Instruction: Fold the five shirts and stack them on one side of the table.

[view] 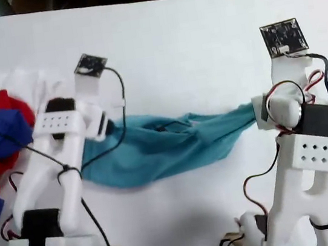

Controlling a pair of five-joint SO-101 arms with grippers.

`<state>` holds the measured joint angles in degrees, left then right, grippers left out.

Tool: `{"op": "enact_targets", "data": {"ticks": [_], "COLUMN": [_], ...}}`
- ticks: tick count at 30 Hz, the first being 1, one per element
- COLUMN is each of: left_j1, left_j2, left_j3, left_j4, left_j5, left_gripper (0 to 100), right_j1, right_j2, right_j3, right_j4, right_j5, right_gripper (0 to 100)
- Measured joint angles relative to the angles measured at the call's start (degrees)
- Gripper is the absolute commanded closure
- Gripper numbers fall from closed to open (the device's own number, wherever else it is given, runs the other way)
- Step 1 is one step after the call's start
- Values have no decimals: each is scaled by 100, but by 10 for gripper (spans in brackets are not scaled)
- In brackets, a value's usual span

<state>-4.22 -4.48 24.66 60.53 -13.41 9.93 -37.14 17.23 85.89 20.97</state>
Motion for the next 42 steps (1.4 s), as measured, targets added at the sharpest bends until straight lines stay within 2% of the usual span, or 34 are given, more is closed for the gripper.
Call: {"op": "enact_targets", "data": {"ticks": [5,12,24,28,33,42], "left_j1": [-97,-422,-396,-343,132,0], "left_j2": [18,114,1222,1284,1284,1301], "left_j3": [-563,-659,-958,-958,-958,-958], "left_j4": [413,422,422,422,501,536], "left_j5": [0,0,0,9,9,9], "left_gripper": [788,788,788,788,788,788], "right_j1": [0,0,0,0,0,0], "right_j2": [0,0,0,0,0,0], "right_j3": [0,0,0,0,0,0], "right_j4": [0,0,0,0,0,0], "right_j5": [0,0,0,0,0,0], "right_gripper": [979,979,979,979,979,979]}}
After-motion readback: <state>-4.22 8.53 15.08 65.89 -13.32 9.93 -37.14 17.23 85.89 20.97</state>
